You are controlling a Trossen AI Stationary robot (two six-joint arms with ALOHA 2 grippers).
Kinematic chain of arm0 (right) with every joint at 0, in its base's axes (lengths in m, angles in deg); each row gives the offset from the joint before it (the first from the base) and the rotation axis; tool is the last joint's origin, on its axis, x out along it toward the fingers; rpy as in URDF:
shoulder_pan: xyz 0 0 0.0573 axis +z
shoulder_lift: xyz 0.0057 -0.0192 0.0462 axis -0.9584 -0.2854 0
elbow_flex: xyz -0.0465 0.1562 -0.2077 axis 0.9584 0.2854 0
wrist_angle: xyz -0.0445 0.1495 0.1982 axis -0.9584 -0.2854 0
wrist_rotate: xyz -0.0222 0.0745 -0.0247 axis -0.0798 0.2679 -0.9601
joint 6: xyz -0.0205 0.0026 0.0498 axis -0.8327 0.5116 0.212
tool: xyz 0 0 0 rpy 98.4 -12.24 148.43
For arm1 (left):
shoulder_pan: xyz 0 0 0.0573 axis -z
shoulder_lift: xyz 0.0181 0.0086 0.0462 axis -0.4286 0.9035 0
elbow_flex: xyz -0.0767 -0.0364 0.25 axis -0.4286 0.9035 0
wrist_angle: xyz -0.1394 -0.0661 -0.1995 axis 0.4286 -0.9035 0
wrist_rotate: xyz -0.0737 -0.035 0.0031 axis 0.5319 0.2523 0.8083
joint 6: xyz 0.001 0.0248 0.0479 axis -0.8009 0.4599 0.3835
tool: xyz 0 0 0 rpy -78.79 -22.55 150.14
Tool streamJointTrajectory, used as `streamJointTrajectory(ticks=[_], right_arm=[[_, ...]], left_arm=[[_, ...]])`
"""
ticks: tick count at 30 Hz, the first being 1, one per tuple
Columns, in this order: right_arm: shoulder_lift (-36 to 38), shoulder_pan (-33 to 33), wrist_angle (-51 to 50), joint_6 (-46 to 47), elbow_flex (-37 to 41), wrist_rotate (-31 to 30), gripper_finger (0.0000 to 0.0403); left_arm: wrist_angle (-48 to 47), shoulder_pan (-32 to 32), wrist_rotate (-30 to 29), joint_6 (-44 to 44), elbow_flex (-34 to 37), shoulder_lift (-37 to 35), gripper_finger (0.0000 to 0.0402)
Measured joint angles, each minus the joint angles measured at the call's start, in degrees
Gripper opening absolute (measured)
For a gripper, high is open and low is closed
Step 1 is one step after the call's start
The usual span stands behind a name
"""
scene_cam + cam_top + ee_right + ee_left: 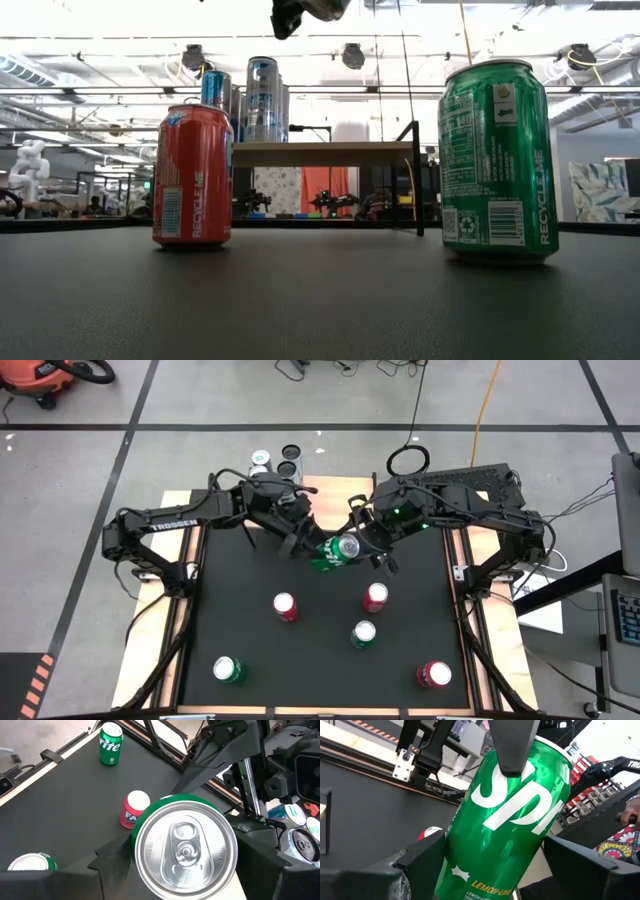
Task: Place canned beverage on shelf
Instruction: Put the top green soda can on the shelf
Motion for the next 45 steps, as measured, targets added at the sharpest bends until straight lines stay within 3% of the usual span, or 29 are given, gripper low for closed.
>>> streamJointTrajectory(ticks=[10,23,29,45], right_arm=[[0.0,0.0,1.1,0.2,0.0,-0.1,0.0271],[0.0,0.0,2.8,-0.2,0.0,0.1,0.0271],[0.0,-0.1,3.0,-0.4,0.0,-0.4,0.0271],[-0.4,0.0,3.9,-0.3,0.1,0.6,0.0271]], left_arm=[[0.7,0.2,-0.1,3.4,0.0,-0.4,0.0338],[1.0,-0.1,3.0,16.3,-0.1,-0.3,0.0338],[1.4,0.0,-0.1,21.4,-0.2,-0.3,0.0338],[1.5,0.2,3.4,17.8,-0.3,0.0,0.0338]])
